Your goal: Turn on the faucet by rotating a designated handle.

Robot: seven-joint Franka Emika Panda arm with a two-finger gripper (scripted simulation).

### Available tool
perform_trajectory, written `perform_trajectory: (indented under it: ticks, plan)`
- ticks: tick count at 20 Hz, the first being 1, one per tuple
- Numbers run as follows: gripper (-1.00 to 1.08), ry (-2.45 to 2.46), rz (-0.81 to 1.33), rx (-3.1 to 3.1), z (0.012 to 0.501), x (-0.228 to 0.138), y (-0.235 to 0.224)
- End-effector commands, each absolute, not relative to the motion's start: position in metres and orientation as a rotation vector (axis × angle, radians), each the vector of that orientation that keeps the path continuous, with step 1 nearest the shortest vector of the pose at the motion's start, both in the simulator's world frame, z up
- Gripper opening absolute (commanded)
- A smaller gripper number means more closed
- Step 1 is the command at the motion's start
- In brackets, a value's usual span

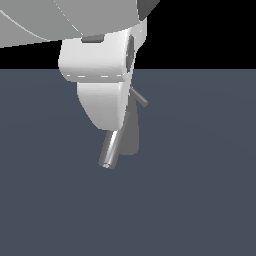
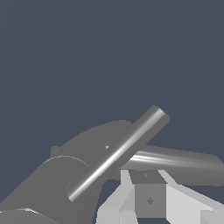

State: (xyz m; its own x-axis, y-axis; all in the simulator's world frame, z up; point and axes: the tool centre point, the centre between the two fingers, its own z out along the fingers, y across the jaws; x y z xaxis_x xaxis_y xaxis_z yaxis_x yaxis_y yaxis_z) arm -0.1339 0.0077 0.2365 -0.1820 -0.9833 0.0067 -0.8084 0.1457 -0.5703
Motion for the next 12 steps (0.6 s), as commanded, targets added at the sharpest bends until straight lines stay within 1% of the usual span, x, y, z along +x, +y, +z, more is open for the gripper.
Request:
perform_trajectory:
  ticks: [1,12]
  plan:
    - [-1.00,2.110,-0.652,-1.671,0.237,-0.133,-0.016]
    - [-1.00,2.129,-0.649,-1.661,0.245,-0.127,-0.046]
